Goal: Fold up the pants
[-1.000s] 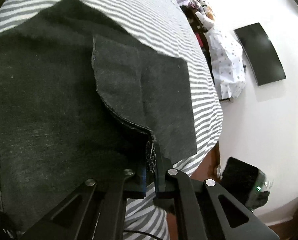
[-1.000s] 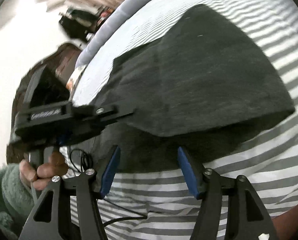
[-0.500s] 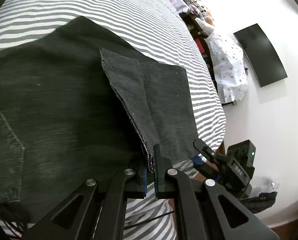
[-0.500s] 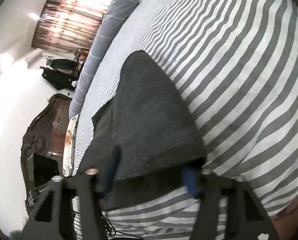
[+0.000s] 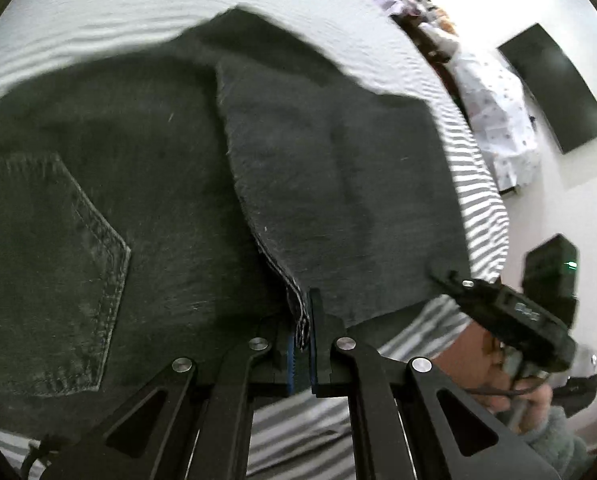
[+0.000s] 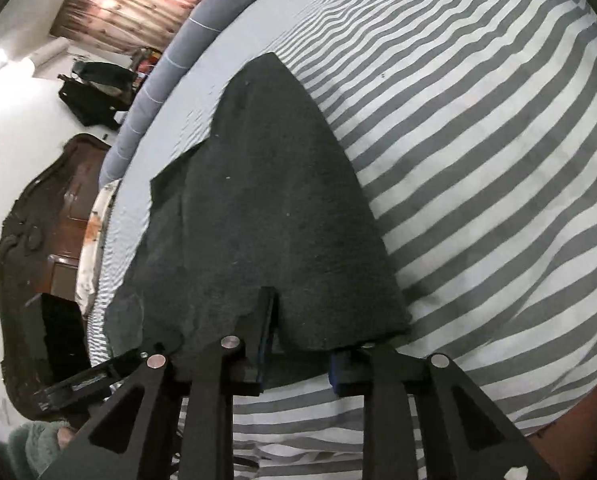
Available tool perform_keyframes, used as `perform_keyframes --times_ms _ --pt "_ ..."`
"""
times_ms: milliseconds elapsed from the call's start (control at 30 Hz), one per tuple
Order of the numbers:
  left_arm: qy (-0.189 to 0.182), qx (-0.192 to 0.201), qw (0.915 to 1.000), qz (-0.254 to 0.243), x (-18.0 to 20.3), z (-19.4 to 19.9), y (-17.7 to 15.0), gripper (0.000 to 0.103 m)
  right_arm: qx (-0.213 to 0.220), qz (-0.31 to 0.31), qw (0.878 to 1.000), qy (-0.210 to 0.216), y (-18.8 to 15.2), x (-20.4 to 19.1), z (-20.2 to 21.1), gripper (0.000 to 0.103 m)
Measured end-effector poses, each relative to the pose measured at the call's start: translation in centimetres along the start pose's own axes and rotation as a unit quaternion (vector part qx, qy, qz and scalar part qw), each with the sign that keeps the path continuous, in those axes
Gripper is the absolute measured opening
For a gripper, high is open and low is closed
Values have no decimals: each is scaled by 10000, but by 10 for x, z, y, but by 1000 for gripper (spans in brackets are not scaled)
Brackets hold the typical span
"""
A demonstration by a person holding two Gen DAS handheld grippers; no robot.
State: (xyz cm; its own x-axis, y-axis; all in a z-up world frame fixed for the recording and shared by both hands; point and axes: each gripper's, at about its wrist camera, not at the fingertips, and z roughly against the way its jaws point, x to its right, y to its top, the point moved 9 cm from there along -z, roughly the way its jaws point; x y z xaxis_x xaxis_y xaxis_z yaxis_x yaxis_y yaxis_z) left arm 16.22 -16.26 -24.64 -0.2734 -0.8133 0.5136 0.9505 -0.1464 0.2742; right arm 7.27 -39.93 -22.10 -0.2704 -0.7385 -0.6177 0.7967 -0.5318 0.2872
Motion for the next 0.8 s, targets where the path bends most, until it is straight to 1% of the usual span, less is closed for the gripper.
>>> perform_keyframes --times_ms 33,133,167,200,267,333,367,400,467,533,567,633,700,800 --pt "1 -8 10000 14 0 -2 1 5 -29 81 9999 -118 0 0 1 27" --pt "51 -51 10000 -66 5 -3 1 7 -171 278 9989 -336 -6 -2 7 34" --pt "54 -53 9999 -82 7 -1 2 9 -266 371 9982 -389 -9 -5 10 37" --pt "95 -46 9999 -74 7 1 1 13 -334 447 9976 -419 -13 -6 13 38" --pt "266 -21 9996 -100 5 9 -4 16 -544 729 9952 -352 -23 -17 21 38" --pt "473 69 9986 -233 5 18 -5 16 -681 943 9929 -238 -32 -28 28 38" --pt "564 195 9976 -347 5 25 -4 17 -671 1077 9917 -219 -33 -35 33 38" --pt "694 380 9956 -501 6 35 -1 17 -561 1228 9905 -276 -30 -42 37 38" --pt "857 740 9905 -781 11 49 5 17 -223 1479 9879 -406 -14 -54 44 38" --pt "875 1044 9853 -1027 22 58 13 18 112 1568 9858 -586 7 -59 46 38" --pt "861 1114 9839 -1105 27 58 17 18 197 1582 9851 -648 17 -61 44 38" --pt "809 1143 9822 -1250 37 51 22 18 344 1626 9827 -822 41 -65 31 38" --pt "867 1077 9817 -1311 38 40 24 18 325 1744 9793 -971 59 -67 15 38" --pt "907 837 9837 -1310 34 20 20 19 278 1908 9732 -1250 81 -67 -8 38"
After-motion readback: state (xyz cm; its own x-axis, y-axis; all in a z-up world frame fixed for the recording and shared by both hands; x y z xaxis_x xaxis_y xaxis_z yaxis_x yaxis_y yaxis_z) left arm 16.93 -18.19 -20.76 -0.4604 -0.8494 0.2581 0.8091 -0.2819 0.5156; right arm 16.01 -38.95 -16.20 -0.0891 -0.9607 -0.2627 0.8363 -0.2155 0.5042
